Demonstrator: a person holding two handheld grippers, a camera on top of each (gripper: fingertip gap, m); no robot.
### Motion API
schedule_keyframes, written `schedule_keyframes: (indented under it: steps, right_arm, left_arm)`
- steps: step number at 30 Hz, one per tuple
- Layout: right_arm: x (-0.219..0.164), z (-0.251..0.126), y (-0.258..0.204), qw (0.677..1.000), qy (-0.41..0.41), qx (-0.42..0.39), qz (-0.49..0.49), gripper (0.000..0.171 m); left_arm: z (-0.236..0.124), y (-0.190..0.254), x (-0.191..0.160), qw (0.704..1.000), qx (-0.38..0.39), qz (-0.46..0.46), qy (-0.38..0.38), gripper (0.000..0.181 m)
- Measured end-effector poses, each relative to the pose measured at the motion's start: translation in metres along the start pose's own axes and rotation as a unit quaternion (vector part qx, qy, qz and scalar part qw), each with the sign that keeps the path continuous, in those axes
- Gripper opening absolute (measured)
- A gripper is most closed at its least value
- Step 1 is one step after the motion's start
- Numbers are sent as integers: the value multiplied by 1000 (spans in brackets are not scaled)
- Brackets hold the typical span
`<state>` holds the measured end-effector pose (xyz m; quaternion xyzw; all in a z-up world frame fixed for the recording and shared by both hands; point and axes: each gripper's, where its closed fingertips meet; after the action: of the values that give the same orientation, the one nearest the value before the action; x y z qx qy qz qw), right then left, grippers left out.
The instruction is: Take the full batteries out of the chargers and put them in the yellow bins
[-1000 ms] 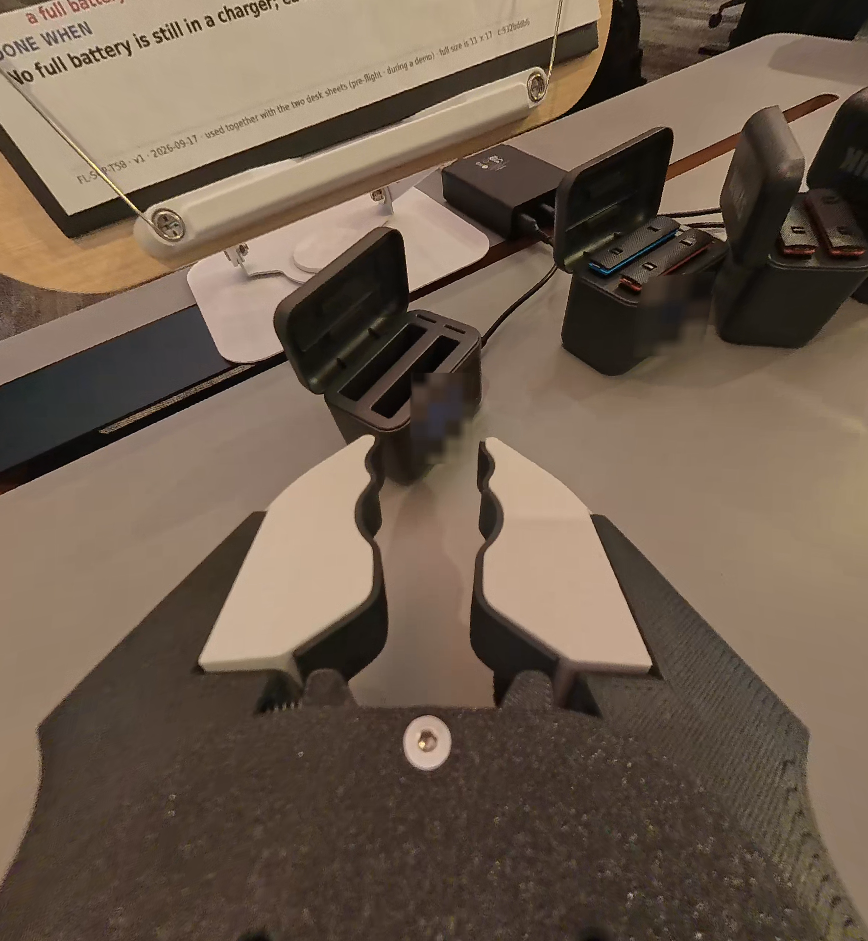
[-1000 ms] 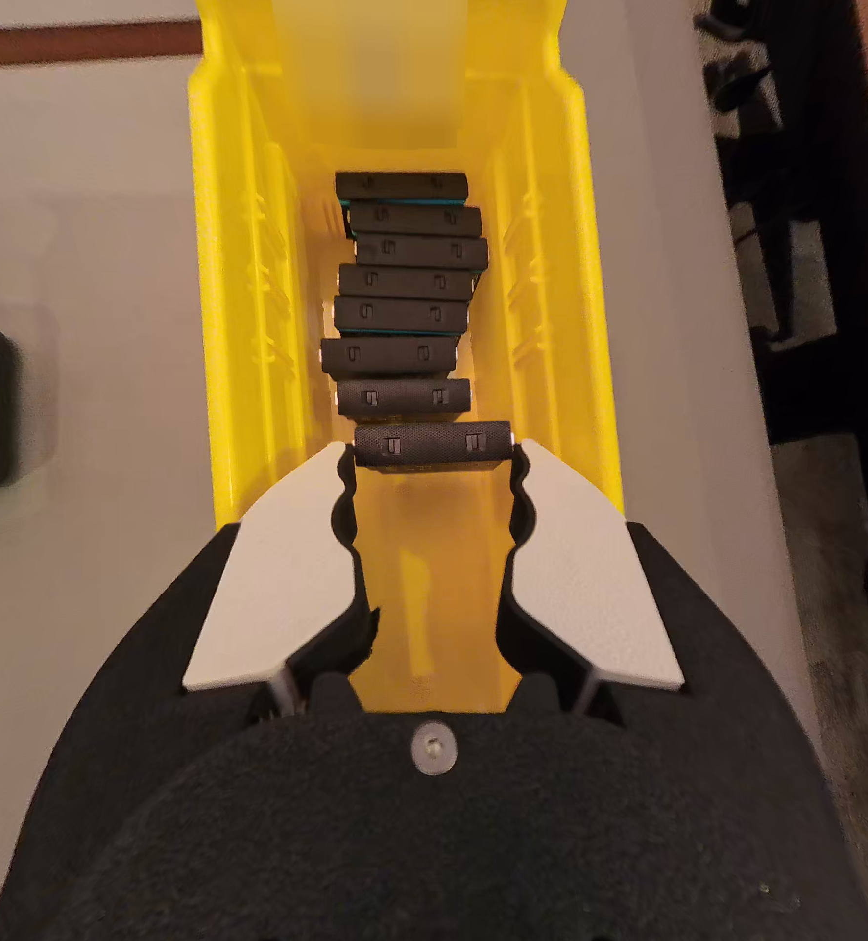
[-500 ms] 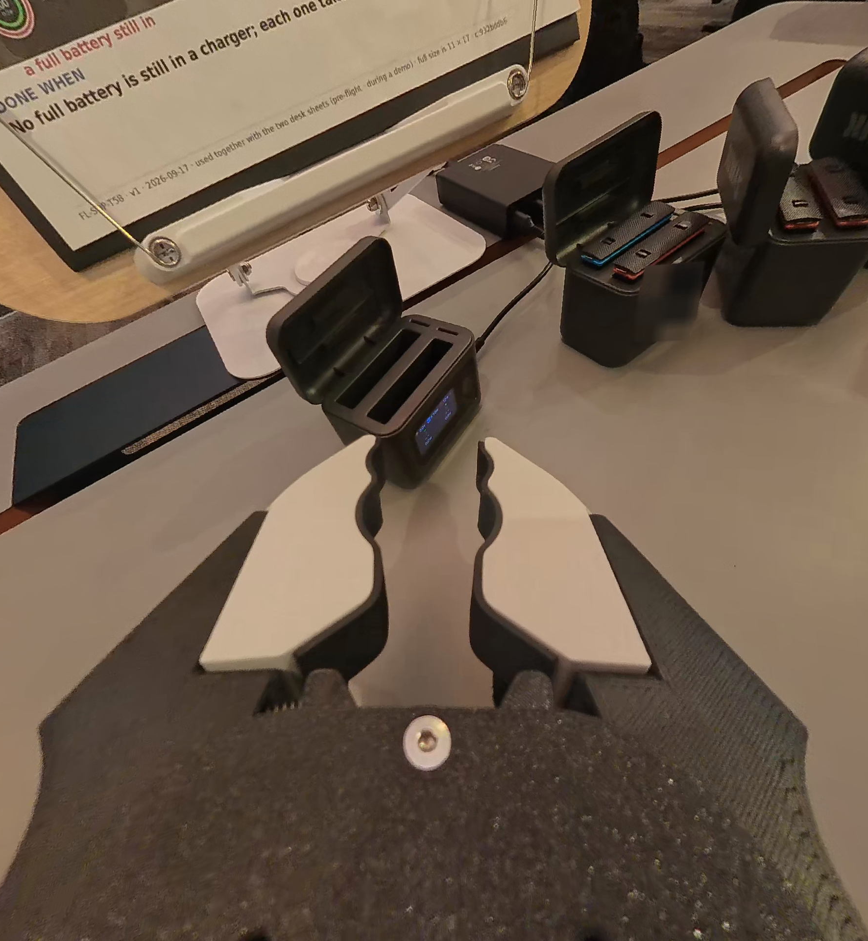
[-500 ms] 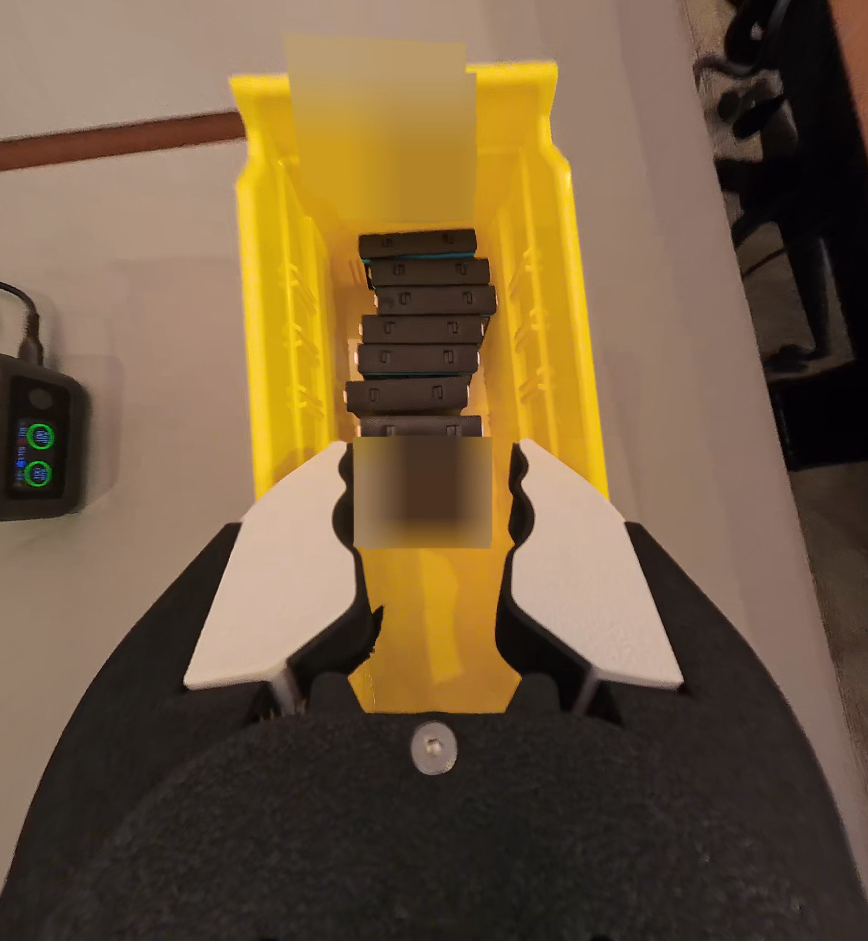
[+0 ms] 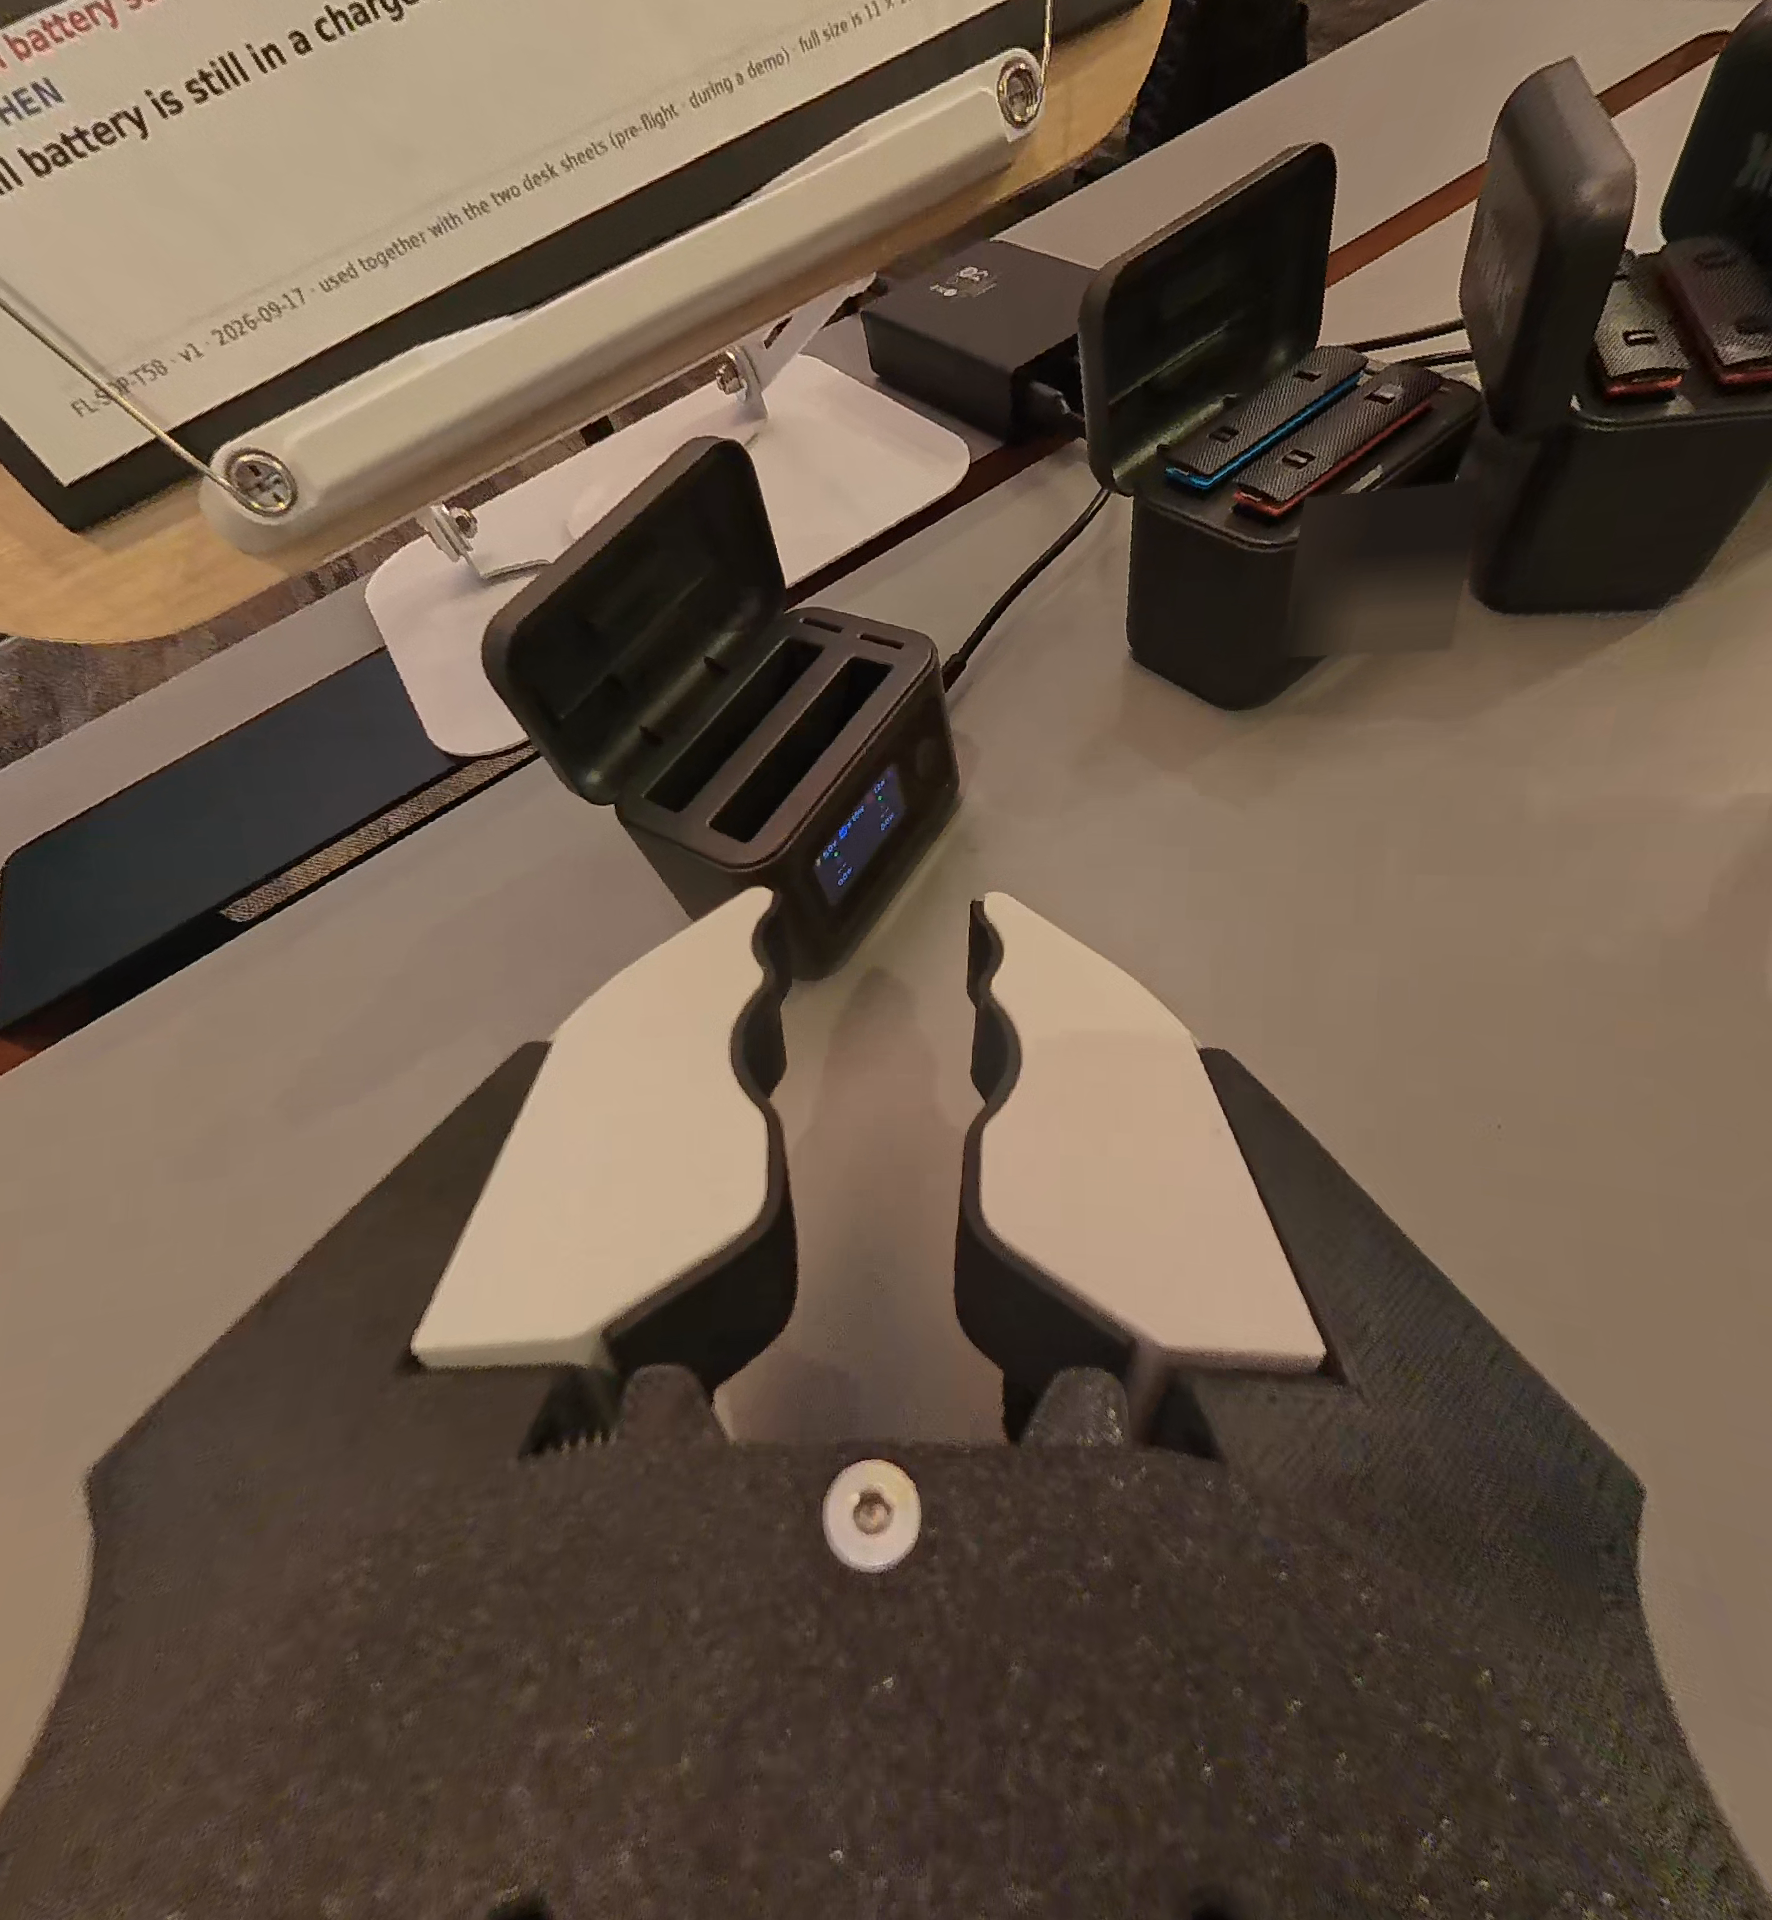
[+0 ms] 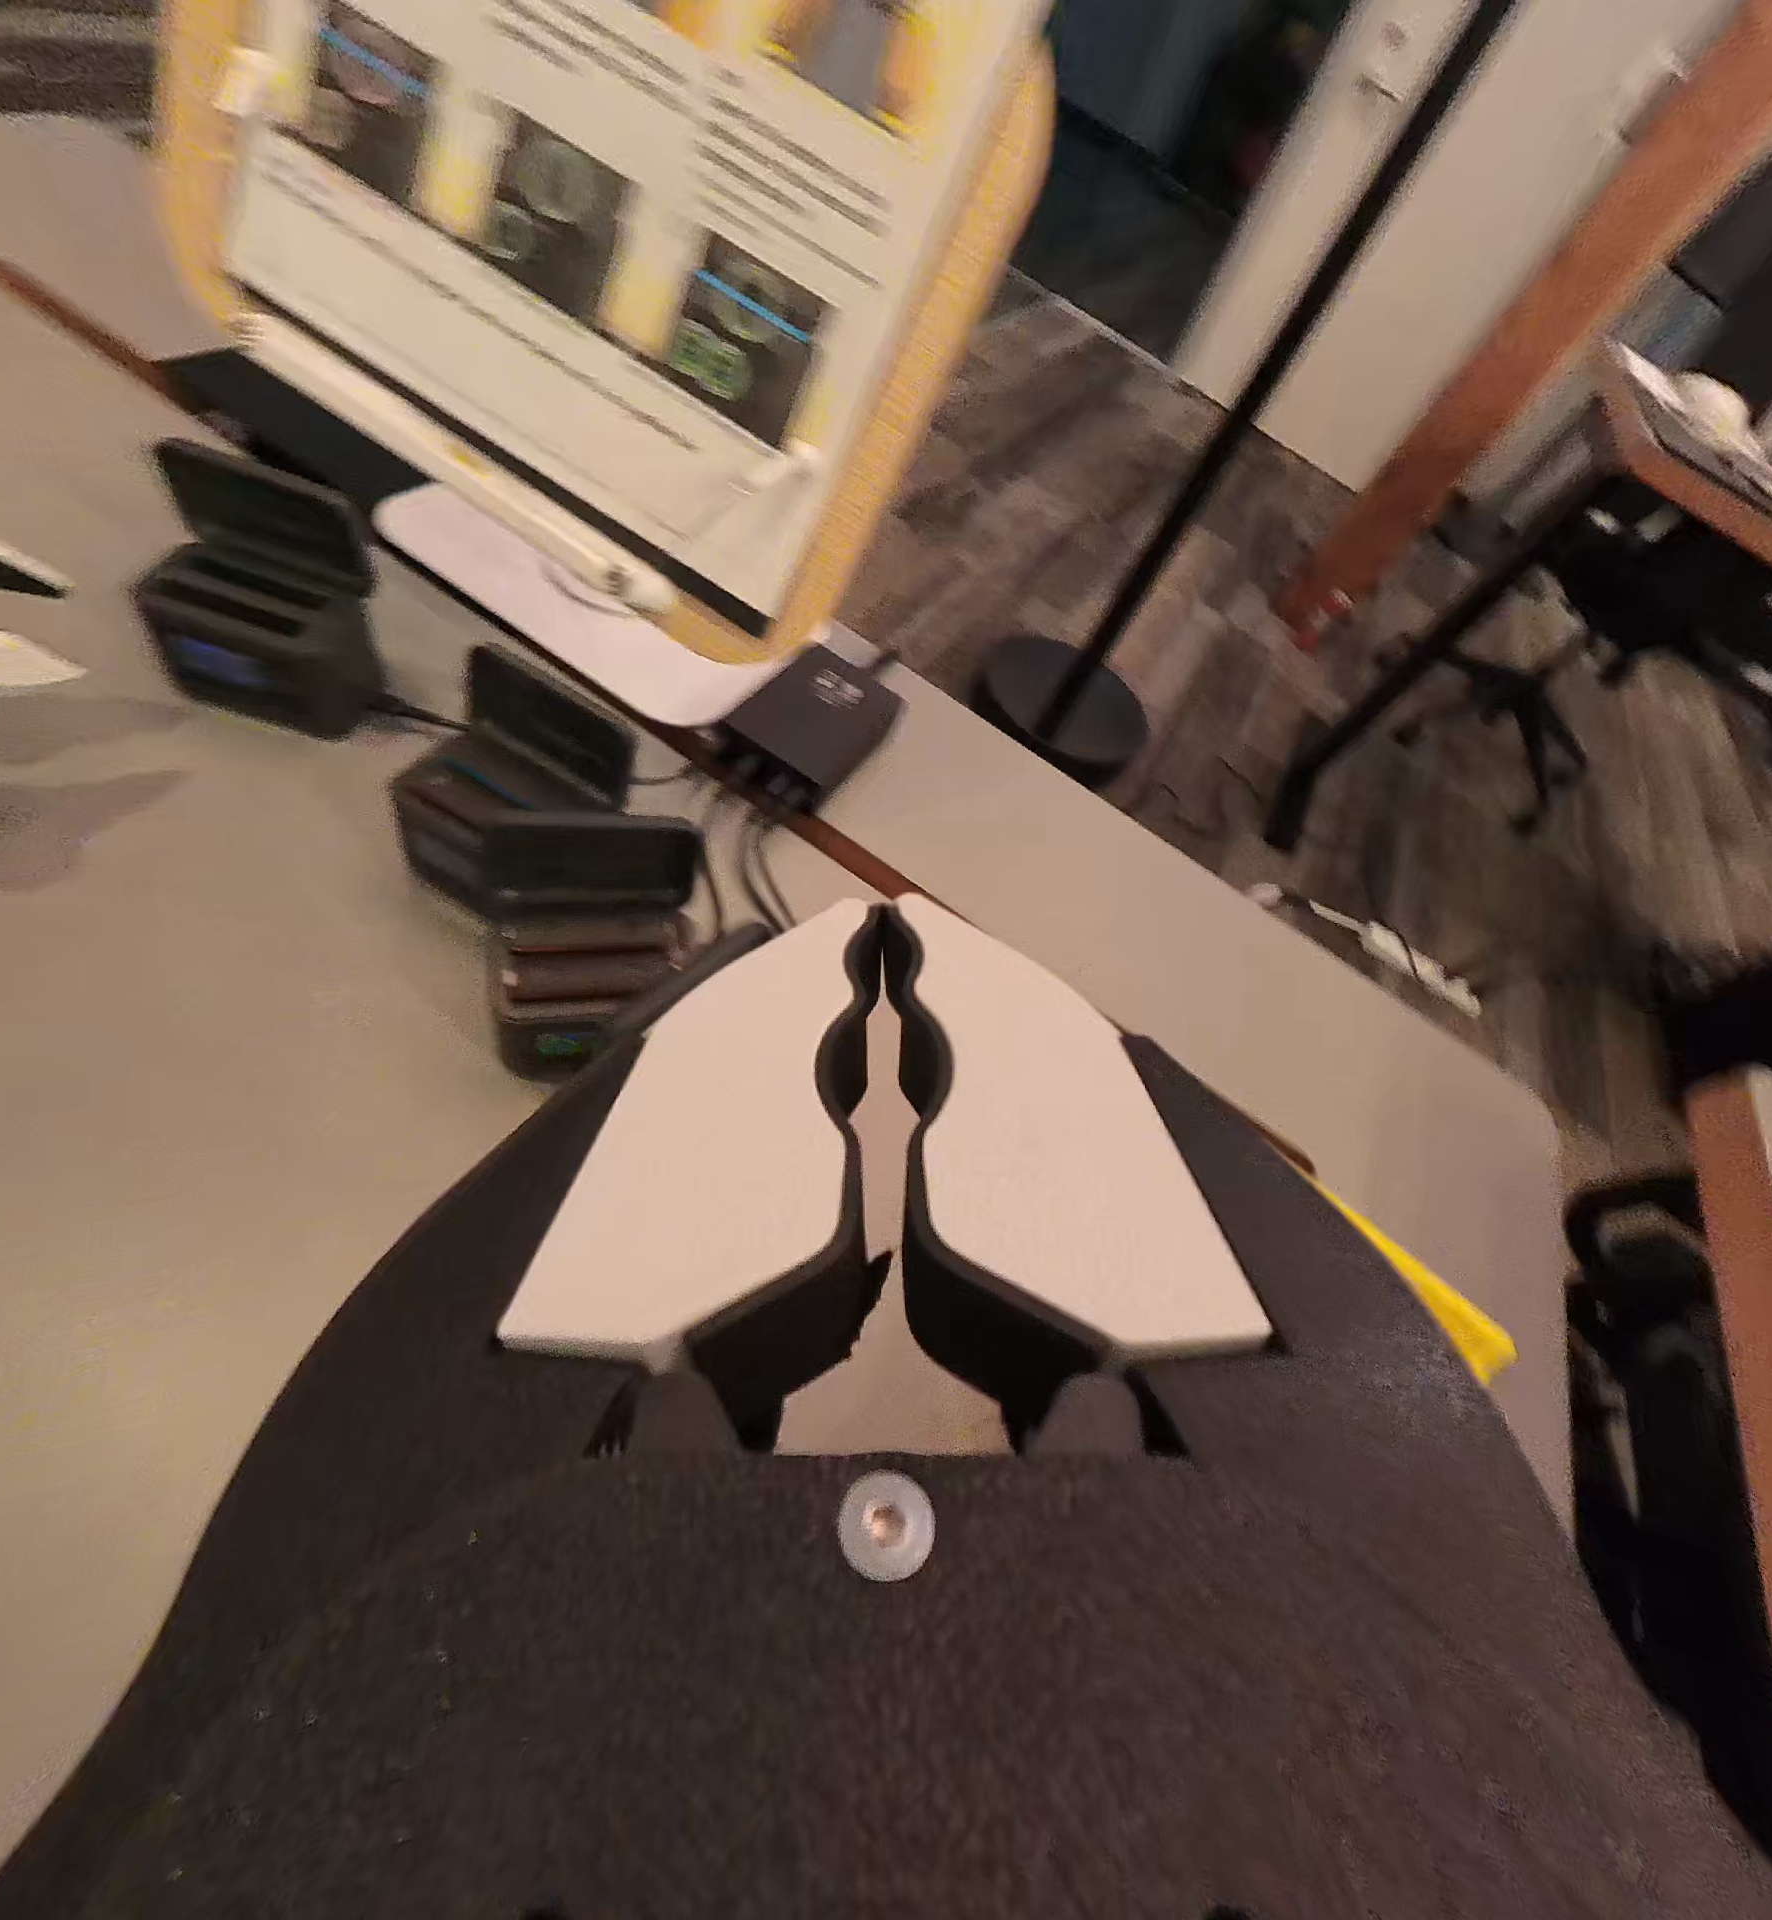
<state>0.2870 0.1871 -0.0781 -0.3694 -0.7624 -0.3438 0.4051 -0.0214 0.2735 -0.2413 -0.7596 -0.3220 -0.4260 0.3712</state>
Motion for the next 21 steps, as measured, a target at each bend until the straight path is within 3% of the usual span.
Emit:
schedule_keyframes:
  steps: [9, 21]
  right_arm:
    - [35, 90, -94, 969, -57, 157, -182, 0]
    - [-11, 171, -123, 881, -239, 286, -291, 10]
  left_arm:
    - [0, 7, -2, 1000, -11, 16, 0, 31]
    - [1, 40, -9, 997, -66, 45, -12, 29]
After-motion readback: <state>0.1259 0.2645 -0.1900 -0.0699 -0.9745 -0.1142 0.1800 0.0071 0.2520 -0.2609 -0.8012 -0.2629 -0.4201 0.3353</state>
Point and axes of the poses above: each gripper's, where its closed fingertips meet, z out along the fingers, x out of its top, y = z × x across the jaws, and after that the axes turned 13 degrees about x, right-handed
